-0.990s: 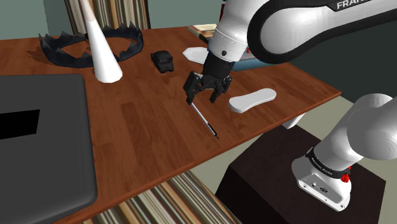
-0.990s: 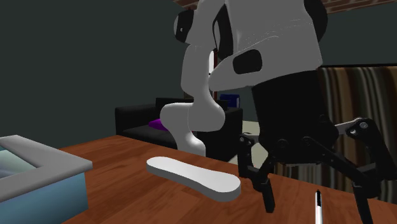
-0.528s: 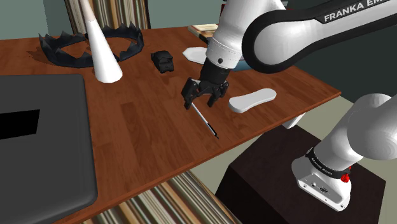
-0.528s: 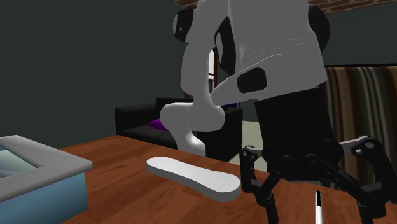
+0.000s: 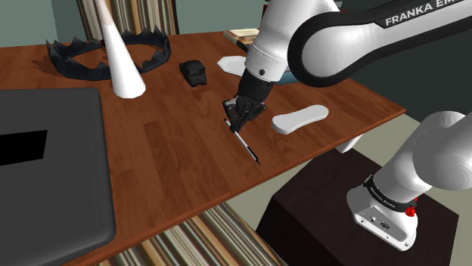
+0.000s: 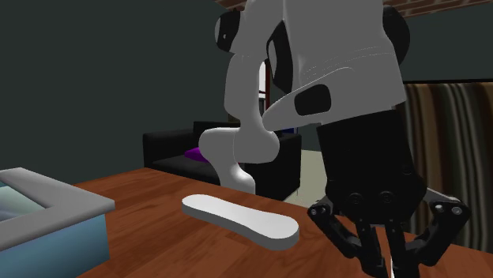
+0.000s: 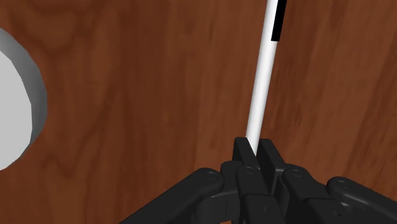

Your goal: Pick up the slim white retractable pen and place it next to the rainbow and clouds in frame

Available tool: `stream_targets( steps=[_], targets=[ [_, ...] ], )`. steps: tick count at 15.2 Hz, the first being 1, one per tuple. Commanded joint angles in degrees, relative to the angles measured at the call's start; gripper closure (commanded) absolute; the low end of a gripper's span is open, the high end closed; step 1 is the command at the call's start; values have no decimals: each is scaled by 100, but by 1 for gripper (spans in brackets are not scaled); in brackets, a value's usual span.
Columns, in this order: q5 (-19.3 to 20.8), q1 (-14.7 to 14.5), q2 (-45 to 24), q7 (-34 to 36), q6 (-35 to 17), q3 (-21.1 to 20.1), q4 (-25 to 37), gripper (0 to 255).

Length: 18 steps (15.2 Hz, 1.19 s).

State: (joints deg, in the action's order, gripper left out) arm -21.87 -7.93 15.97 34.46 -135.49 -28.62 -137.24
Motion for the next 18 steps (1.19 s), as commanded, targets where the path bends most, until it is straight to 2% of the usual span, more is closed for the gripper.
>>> stream_targets(
  steps=[1, 5, 18],
  targets=[
    [0, 0, -1, 0, 0, 0, 0, 255],
    [0, 0, -1, 0, 0, -1, 0, 255],
    [99, 41, 390, 139, 1062, 175, 688, 255]
  ],
)
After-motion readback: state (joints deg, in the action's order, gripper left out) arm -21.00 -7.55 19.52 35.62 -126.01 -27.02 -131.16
